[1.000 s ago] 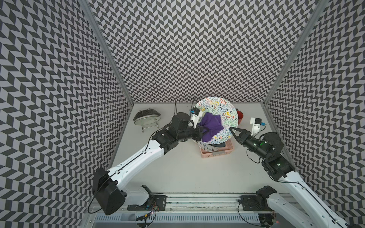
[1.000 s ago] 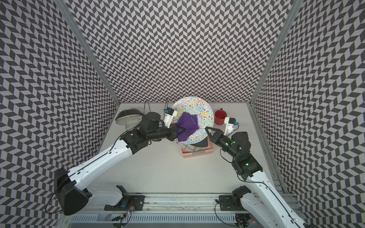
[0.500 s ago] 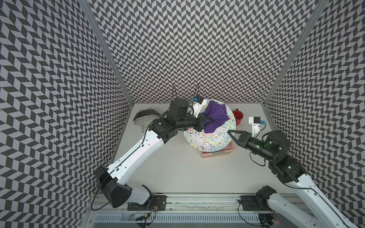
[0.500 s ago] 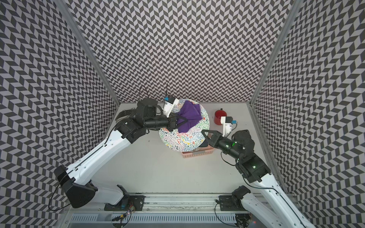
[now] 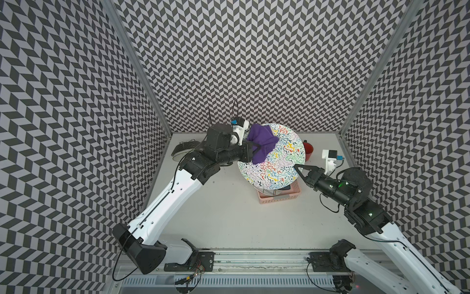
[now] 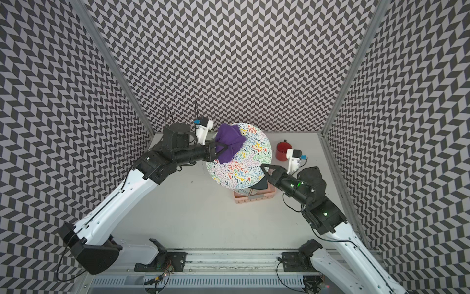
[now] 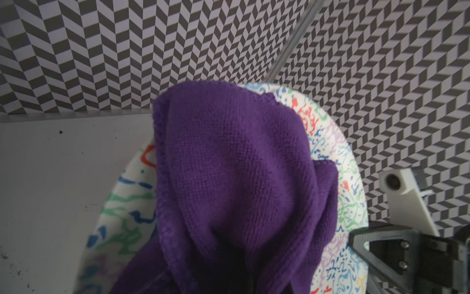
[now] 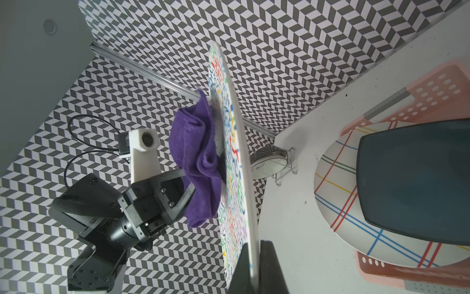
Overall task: Wipe the wet plate dry
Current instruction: Wipe the plate with towel.
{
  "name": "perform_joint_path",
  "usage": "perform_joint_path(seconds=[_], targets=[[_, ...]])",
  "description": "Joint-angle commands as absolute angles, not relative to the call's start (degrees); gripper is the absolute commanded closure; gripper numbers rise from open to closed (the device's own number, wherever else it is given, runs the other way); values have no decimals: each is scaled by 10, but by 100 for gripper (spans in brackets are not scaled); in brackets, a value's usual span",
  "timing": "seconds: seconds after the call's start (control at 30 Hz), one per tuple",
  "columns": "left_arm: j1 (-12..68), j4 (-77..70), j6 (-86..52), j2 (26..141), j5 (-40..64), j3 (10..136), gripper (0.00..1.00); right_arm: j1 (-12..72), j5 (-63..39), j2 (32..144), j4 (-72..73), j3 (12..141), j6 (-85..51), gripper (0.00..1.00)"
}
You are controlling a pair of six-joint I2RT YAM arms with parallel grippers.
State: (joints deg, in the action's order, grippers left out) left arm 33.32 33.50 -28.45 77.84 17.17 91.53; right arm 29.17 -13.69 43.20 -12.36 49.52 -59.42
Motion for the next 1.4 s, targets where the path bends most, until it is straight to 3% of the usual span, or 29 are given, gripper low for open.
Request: perform_joint_path(seconds=[0.0,0.07,0.13,0.2,0.33,0.47,0.83,1.03,1.13,1.27,1.37], targets=[[212,266,-412,723,261,963,100,276,-88,429,-50,560,-646,100],[104,175,-524,677,349,907,100,261,-80,423,-7,557,-690,100],[60,117,-604,652,383,855,100,252,-87,418,46,545,-731,100],[56,71,-664,638,396,802,100,247,-110,421,120,530,-774,100],[67,-310,-940,628,427,637,100,245,-188,459,227,520,-835,100],[125,-542,-1089,686,404,632,100,246,-235,496,277,523,-862,100],[267,-689,-1176,790,322,693,100,253,-271,539,327,519,-890,100],[350,-705,-1181,813,300,727,100,250,-194,568,347,557,-879,100],[340,-684,-1185,800,300,722,100,236,-170,567,341,572,-856,100],[242,-662,-1211,813,329,771,100,236,-194,538,350,537,-844,100],[261,-640,-1210,848,347,827,100,272,-201,535,335,547,-805,100]])
